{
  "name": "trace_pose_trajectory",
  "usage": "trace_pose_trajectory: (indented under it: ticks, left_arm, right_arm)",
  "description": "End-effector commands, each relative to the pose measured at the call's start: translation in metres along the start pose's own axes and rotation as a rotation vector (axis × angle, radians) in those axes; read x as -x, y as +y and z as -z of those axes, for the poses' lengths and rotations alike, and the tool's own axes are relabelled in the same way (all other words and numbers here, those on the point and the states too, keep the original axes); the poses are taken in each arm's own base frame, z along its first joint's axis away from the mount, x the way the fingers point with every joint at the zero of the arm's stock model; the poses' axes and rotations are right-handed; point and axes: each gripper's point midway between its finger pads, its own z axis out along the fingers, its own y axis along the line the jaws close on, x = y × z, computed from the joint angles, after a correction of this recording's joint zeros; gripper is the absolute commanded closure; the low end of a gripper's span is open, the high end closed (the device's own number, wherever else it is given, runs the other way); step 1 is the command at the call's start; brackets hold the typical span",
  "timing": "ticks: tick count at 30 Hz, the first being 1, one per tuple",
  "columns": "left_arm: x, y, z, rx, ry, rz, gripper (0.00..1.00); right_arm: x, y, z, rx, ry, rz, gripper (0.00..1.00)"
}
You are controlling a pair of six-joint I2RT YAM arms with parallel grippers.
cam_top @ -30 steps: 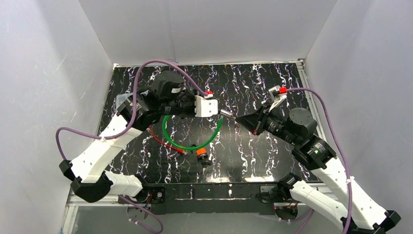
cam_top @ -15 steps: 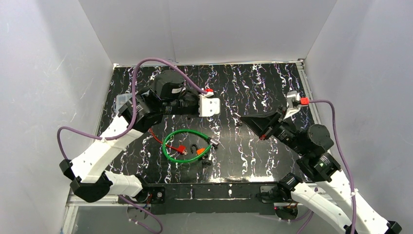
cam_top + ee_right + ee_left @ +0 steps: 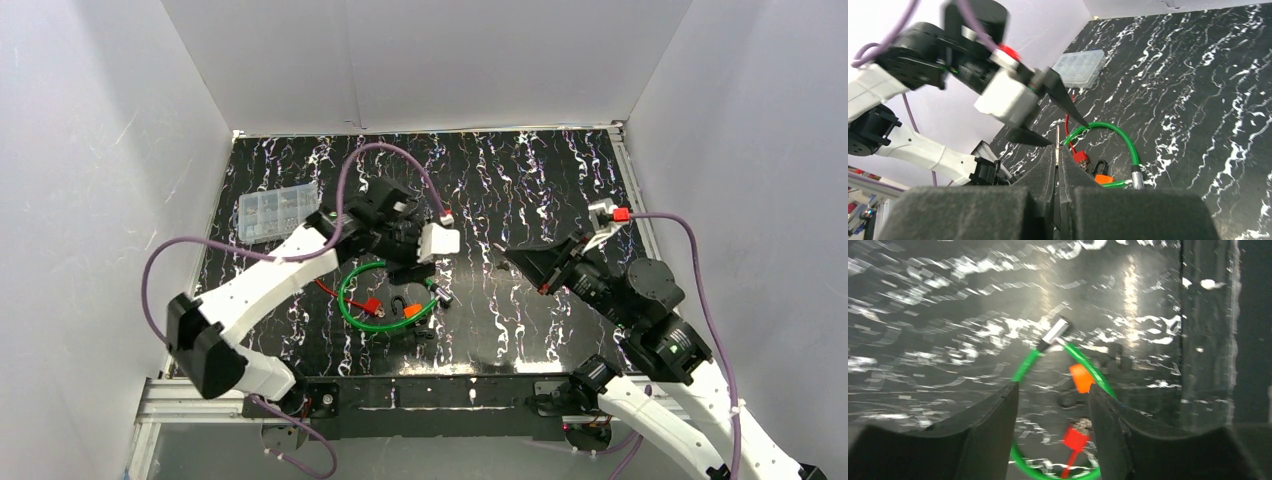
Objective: Unlock with the key
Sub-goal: Pick up the lock from the center of the board.
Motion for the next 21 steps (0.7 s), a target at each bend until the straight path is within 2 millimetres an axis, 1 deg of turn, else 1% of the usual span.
trace_pose_trajectory:
  ticks: [1,3,5,7,10,13,18,21]
  left_arm:
    - [-0.029,-0.034,-0.027,-0.172,0.039,0.168,0.34]
    - [-0.037,-0.04,-0.041,-0.219,0.06,0.253,0.32]
    - [-0.04,-0.045,-0.054,-0.267,0.073,0.341,0.32]
    - [-0.048,-0.047,-0.068,-0.296,0.103,0.419,0.33]
    - [-0.055,-0.046,-0.083,-0.311,0.132,0.487,0.35]
    - [-0.058,-0.043,-0.091,-0.316,0.143,0.513,0.37]
    - [-0.07,-0.041,-0.094,-0.331,0.182,0.528,0.41]
    - [-0.072,-0.037,-0.104,-0.332,0.2,0.581,0.45]
  right_arm:
    - [0.001,-0.015,0.017,-0.081,-0.039,0.001,0.99]
    - [0.0,-0.02,0.023,-0.111,-0.046,-0.004,0.99]
    - [-0.002,-0.023,0.027,-0.125,-0.043,-0.01,0.99]
    - [-0.004,-0.024,0.031,-0.133,-0.042,-0.015,0.99]
    - [-0.003,-0.026,0.036,-0.148,-0.049,-0.017,0.99]
    - [-0.003,-0.029,0.038,-0.16,-0.055,-0.013,0.99]
    - [-0.006,-0.033,0.039,-0.179,-0.04,-0.004,0.99]
    - [-0.007,-0.036,0.04,-0.19,-0.042,0.002,0.99]
